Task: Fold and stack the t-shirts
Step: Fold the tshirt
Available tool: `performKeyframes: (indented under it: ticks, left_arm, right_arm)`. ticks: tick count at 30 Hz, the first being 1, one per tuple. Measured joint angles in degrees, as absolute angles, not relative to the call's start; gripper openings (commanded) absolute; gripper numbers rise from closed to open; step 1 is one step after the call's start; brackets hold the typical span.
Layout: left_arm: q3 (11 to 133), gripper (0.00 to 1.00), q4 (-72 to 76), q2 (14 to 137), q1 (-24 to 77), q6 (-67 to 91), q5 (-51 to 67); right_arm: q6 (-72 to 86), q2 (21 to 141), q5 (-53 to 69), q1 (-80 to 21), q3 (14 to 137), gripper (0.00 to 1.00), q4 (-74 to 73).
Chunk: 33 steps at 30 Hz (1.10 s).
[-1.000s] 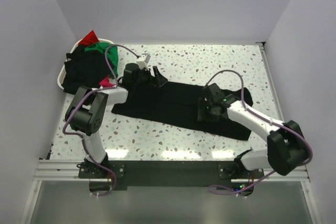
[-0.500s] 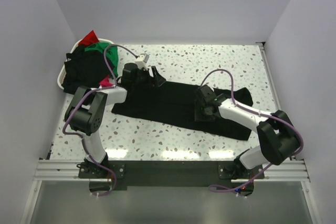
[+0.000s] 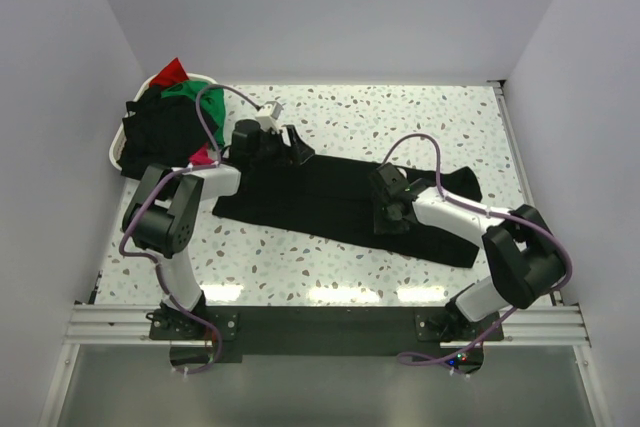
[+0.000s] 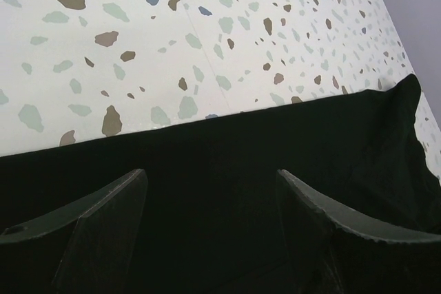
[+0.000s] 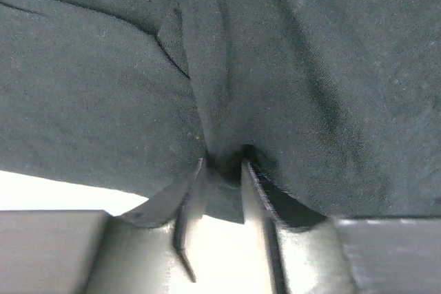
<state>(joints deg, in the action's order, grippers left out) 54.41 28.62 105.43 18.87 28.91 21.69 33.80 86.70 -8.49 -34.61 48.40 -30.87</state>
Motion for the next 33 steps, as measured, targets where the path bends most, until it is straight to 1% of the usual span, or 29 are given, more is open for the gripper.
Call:
performKeyframes:
  ticks: [1,4,5,8,14,27,33]
  left_arm:
    - [54.41,0.80,28.62,105.43,18.79,28.91,21.69]
    - [54.41,0.80,28.64,105.43,18.59,28.91,21.71]
    - [54.41,0.80,28.64,105.43,18.52,28.91,21.74]
    - [54.41,0.80,28.69,105.43,18.35,28.93,21.76]
    - [54.41,0.80,29.08,105.43,17.91,28.93,22.15]
    - [54.00,0.80,29.50,105.47,17.15,28.97,22.87]
    - [53.63,0.80,29.65,105.51,16.12,28.99,23.46]
  right_arm:
    - [33.89,86.70,-8.51,-34.61,48.40,0.23,-30.92]
    - [34.02,86.70,-8.56,-34.61,48.42,0.12,-31.18]
    - [34.11,86.70,-8.56,-34.61,48.40,0.06,-31.24]
    - [34.22,86.70,-8.56,-34.68,48.42,0.00,-31.46]
    - [34.52,86.37,-7.97,-35.29,48.42,0.00,-32.51]
    - [35.14,81.36,-6.11,-36.88,49.41,0.00,-36.64]
    - [35.35,81.25,-4.05,-37.12,49.50,0.05,-36.51]
